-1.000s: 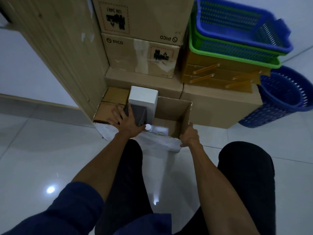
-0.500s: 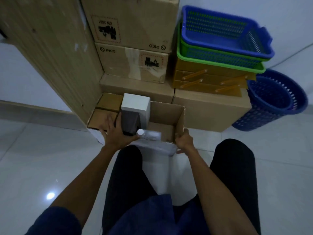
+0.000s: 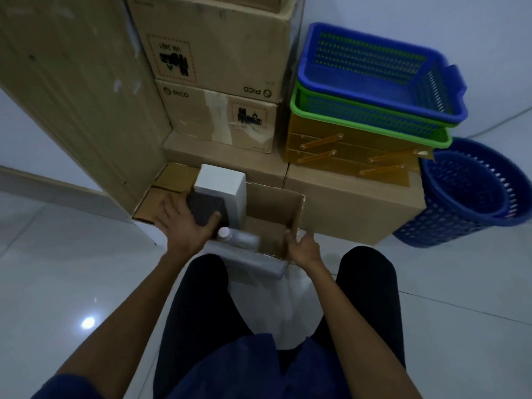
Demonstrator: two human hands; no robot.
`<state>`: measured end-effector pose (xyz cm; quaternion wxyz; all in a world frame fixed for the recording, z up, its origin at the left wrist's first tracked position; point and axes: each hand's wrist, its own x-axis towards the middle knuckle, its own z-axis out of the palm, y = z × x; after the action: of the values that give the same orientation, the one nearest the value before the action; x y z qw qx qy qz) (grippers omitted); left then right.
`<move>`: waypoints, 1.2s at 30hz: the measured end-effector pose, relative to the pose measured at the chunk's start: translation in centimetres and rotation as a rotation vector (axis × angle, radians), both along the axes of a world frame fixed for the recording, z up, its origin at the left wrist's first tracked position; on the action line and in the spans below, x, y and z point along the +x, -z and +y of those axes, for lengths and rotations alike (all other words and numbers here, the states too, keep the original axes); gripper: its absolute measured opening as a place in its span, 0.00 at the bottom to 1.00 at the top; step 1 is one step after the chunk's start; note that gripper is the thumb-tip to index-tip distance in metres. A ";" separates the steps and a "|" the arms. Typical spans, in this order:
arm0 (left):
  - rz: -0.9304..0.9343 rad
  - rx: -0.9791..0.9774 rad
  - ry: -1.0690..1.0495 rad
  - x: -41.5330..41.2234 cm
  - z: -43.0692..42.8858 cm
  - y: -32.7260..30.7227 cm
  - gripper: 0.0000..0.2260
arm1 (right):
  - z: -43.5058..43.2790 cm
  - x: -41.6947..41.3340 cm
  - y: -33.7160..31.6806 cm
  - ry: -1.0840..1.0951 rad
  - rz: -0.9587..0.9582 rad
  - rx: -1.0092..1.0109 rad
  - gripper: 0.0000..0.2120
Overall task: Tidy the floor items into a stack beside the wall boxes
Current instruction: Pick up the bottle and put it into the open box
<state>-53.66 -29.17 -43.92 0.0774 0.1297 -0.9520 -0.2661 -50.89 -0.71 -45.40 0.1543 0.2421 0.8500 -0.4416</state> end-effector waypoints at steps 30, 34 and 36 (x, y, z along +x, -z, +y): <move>0.041 0.097 0.521 -8.5 22.3 -4.1 0.35 | 23.2 -6.4 -6.4 0.326 0.330 0.361 0.51; 0.152 0.425 0.381 -8.9 22.5 -5.8 0.46 | 21.9 -7.1 -8.0 0.394 0.531 0.137 0.58; 0.169 0.527 0.351 -9.9 22.6 -6.8 0.48 | 21.3 -7.5 -8.7 0.372 0.575 0.125 0.59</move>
<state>-63.53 -6.60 -37.15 0.0730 -0.0433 -0.8484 -0.5225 -58.39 20.58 -36.75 -0.1896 0.2675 0.8255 -0.4594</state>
